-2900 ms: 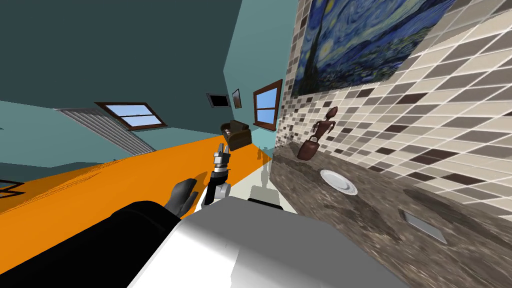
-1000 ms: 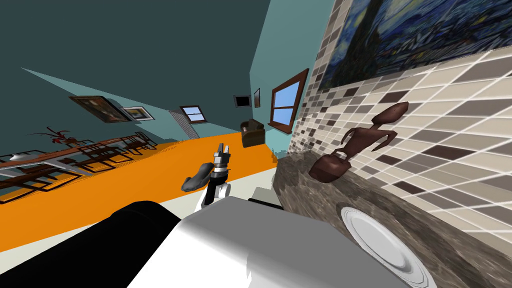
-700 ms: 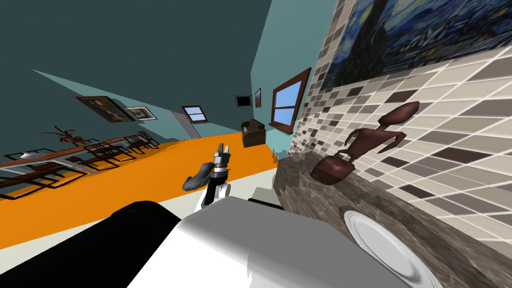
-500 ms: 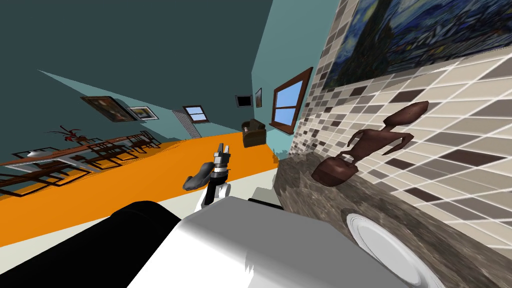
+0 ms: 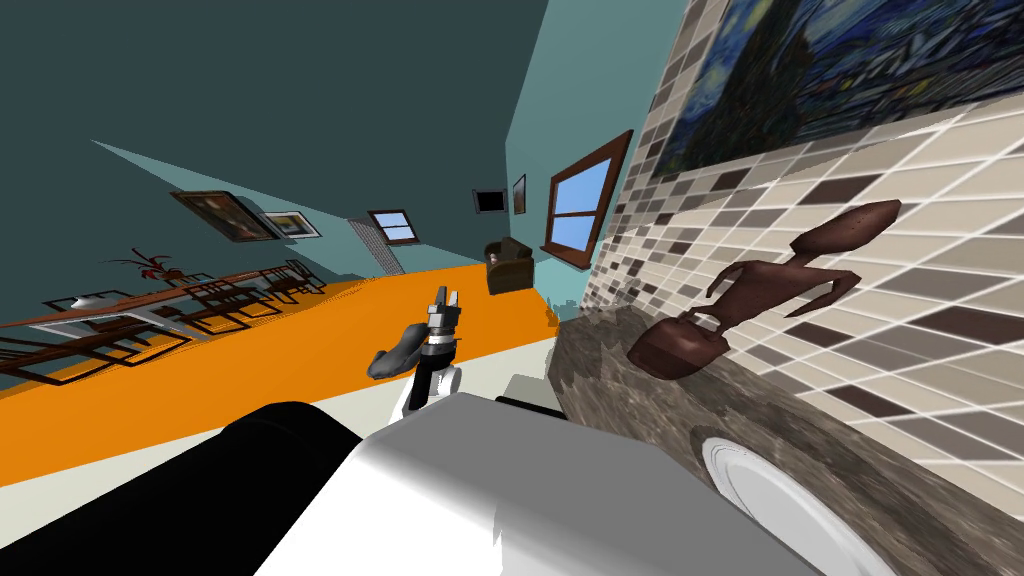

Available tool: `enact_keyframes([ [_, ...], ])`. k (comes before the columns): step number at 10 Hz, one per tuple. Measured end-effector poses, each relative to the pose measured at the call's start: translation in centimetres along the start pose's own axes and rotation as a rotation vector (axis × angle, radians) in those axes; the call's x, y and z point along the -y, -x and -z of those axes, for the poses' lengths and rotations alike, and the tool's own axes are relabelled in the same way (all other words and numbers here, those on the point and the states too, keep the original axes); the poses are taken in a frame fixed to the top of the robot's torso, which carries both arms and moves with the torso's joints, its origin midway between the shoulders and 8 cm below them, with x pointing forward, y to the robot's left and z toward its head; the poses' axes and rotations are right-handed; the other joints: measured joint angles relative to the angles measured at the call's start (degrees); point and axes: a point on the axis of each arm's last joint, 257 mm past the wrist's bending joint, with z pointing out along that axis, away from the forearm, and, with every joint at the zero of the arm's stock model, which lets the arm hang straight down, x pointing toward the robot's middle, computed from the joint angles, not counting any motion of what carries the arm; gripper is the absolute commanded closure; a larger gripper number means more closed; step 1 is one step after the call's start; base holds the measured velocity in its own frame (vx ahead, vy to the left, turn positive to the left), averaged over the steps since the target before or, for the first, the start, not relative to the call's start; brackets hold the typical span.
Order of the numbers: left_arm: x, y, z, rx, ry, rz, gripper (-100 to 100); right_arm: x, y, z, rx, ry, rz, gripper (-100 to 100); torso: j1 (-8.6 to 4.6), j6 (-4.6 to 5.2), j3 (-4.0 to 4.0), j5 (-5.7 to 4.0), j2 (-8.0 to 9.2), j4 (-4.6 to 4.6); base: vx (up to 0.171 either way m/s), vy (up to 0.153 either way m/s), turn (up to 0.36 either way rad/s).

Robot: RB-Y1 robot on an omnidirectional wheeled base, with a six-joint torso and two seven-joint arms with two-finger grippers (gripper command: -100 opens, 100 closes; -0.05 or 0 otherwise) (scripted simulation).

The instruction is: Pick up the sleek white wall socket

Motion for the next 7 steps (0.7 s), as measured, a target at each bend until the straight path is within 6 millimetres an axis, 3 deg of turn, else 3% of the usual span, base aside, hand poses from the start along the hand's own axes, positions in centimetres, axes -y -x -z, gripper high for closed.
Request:
enact_keyframes([
  [2, 0.0, 0.0, 0.0, 0.0, 0.0, 0.0, 0, 0.0, 0.0, 0.0, 0.0, 0.0, 0.0, 100, 0.0, 0.0, 0.01, 0.0, 0.02, 0.01, 0.0, 0.0, 0.0],
  [3, 0.0, 0.0, 0.0, 0.0, 0.0, 0.0, 0, 0.0, 0.0, 0.0, 0.0, 0.0, 0.0, 0, 0.0, 0.01, 0.01, 0.0, 0.02, 0.01, 0.0, 0.0, 0.0],
  [4, 0.0, 0.0, 0.0, 0.0, 0.0, 0.0, 0, 0.0, 0.0, 0.0, 0.0, 0.0, 0.0, 100, 0.0, 0.01, 0.02, 0.0, 0.03, 0.01, -0.013, 0.002, -0.044],
  [7, 0.0, 0.0, 0.0, 0.0, 0.0, 0.0, 0, 0.41, 0.76, 0.05, 0.0, 0.001, 0.008, 100, 0.0, 0.04, 0.07, 0.01, 0.13, 0.03, -0.026, -0.001, -0.037],
])
